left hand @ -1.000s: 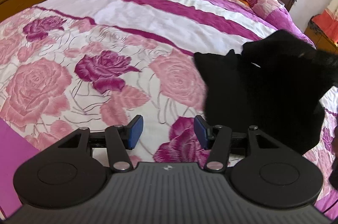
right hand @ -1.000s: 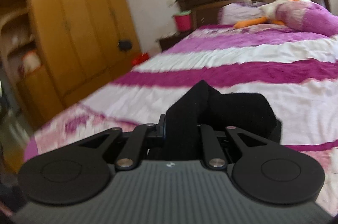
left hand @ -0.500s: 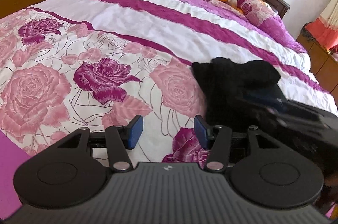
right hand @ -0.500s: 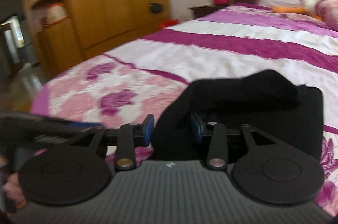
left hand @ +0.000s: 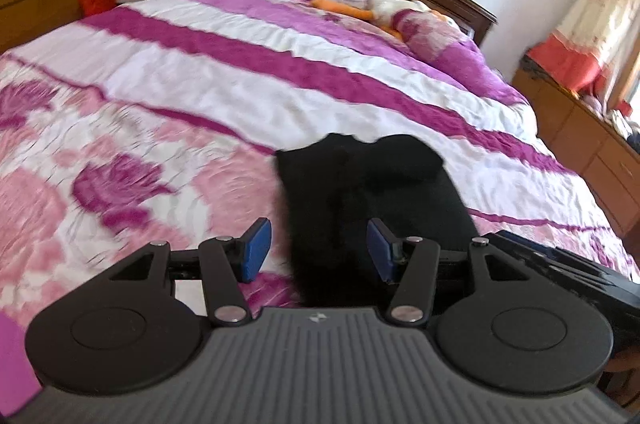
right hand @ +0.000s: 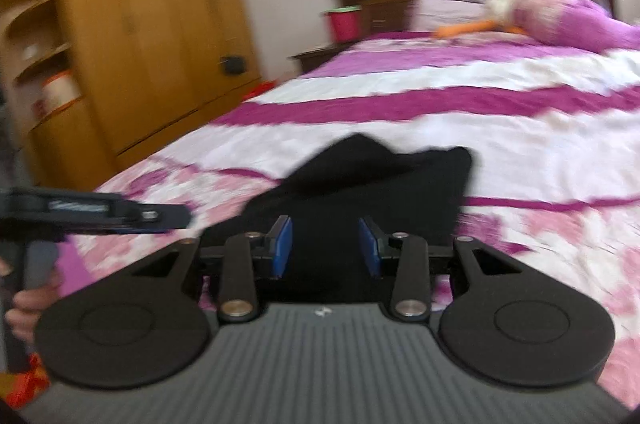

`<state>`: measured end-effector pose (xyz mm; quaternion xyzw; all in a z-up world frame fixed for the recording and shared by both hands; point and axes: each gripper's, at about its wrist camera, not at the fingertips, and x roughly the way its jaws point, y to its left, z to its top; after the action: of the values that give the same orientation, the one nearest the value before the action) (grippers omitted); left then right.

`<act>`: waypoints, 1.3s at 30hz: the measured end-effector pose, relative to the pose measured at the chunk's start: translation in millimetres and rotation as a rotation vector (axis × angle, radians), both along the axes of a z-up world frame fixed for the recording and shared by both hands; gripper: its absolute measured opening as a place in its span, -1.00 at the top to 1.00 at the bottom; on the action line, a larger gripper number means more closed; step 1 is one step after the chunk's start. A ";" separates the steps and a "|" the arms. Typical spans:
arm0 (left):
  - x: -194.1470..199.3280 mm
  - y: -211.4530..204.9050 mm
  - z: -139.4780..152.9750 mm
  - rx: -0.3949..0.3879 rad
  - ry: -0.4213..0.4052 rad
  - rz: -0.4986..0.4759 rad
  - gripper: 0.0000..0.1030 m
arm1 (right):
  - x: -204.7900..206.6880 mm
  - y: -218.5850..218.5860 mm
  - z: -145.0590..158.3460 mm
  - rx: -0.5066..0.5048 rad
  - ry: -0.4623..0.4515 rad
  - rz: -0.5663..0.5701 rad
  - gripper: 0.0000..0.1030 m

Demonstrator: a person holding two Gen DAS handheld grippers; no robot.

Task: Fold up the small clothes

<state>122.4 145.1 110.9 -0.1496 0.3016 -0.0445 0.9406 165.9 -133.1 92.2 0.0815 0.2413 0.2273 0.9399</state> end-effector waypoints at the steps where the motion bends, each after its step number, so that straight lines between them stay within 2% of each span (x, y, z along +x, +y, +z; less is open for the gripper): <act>1: 6.8 -6.7 3.0 0.010 -0.007 -0.022 -0.15 | 4.3 -5.5 -2.4 0.009 0.013 -0.039 0.21; 6: 52.7 -34.8 0.4 0.051 -0.005 -0.082 -0.15 | 23.7 -23.8 -16.8 0.076 0.063 -0.149 0.19; 10: 97.4 -59.4 -13.7 0.235 0.016 -0.120 -0.15 | 48.5 -32.5 -30.8 0.073 0.113 -0.242 0.19; 11: 105.9 -62.2 -16.9 0.253 0.023 -0.137 -0.15 | 54.1 -34.3 -33.8 0.086 0.122 -0.242 0.19; 14: 127.6 -60.6 -27.5 0.212 0.045 -0.188 -0.15 | 66.1 -40.3 -41.1 0.139 0.143 -0.252 0.19; 17: 140.1 -57.1 -37.3 0.147 0.027 -0.197 -0.11 | 73.0 -43.5 -47.2 0.157 0.153 -0.300 0.19; 20: 144.6 -46.2 -39.5 0.074 -0.001 -0.138 0.82 | 74.5 -48.1 -53.9 0.200 0.174 -0.311 0.19; 22: 137.2 -31.4 -33.3 -0.004 -0.036 -0.055 0.82 | 71.7 -49.5 -53.9 0.223 0.178 -0.302 0.19; 24: 131.8 -20.6 -32.4 -0.026 -0.040 0.018 0.82 | 69.2 -48.0 -52.6 0.225 0.169 -0.289 0.19; 28: 139.3 -12.5 -52.1 -0.018 0.049 0.088 0.80 | 64.3 -34.7 -50.8 0.188 0.146 -0.253 0.19; 32: 144.5 -2.2 -58.0 -0.113 0.079 0.134 0.78 | 60.3 -27.6 -48.4 0.140 0.116 -0.239 0.19; 34: 144.4 -2.4 -50.9 -0.104 0.064 0.121 0.69 | 61.7 -28.8 -48.1 0.134 0.115 -0.236 0.19; 36: 144.8 -3.4 -46.7 -0.088 0.049 0.124 0.48 | 63.6 -31.7 -49.8 0.155 0.125 -0.237 0.19; 39: 153.9 -3.0 -49.5 -0.047 0.085 0.161 0.37 | 64.4 -31.6 -52.2 0.169 0.137 -0.242 0.19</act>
<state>276.3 142.0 61.4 -0.1972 0.3272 0.0307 0.9237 230.3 -164.6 40.0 0.2041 0.2732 0.1259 0.9316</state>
